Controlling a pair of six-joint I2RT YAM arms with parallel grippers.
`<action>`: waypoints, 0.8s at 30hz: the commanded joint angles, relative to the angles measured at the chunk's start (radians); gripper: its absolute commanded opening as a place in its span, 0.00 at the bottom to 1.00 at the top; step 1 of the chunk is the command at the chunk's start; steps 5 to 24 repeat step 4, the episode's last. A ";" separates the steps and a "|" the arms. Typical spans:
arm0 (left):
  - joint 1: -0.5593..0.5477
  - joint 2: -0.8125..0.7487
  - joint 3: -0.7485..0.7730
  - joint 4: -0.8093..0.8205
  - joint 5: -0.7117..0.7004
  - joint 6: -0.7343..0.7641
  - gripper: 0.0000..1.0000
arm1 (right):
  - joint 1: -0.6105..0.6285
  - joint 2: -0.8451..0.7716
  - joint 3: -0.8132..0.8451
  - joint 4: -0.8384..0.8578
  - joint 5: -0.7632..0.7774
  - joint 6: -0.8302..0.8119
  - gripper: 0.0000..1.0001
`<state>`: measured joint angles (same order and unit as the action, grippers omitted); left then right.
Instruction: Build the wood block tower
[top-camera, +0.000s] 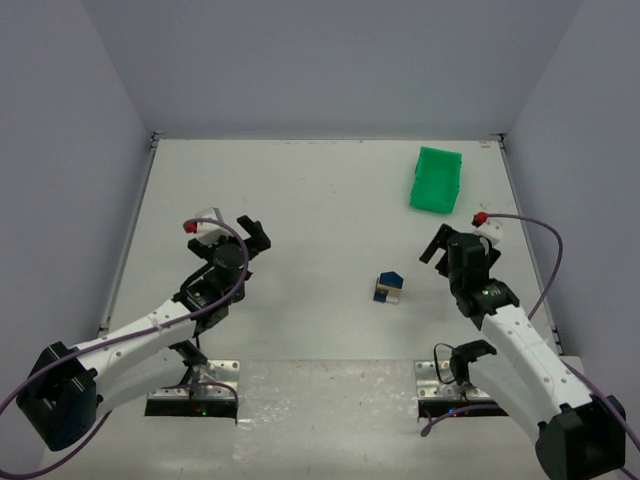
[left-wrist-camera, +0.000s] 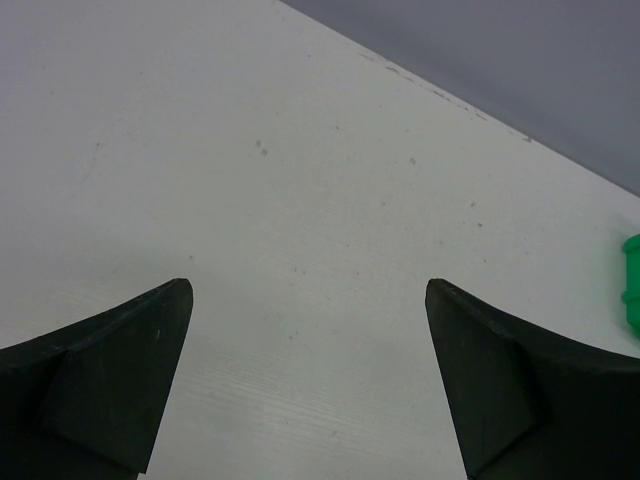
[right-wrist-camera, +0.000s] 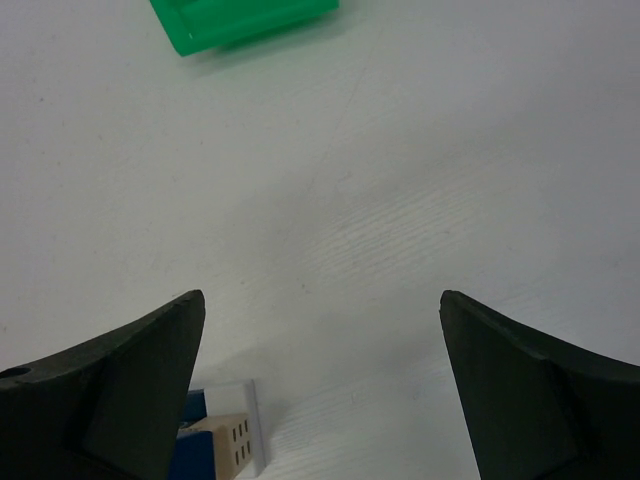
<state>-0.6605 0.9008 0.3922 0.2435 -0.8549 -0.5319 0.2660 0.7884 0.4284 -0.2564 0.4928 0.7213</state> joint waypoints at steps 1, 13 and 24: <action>-0.005 -0.026 -0.004 0.045 0.002 -0.005 1.00 | -0.001 -0.056 -0.036 0.029 0.101 0.060 0.99; -0.005 -0.026 -0.009 0.052 -0.006 -0.004 1.00 | -0.001 -0.080 -0.046 0.032 0.111 0.063 0.99; -0.005 -0.026 -0.009 0.052 -0.006 -0.004 1.00 | -0.001 -0.080 -0.046 0.032 0.111 0.063 0.99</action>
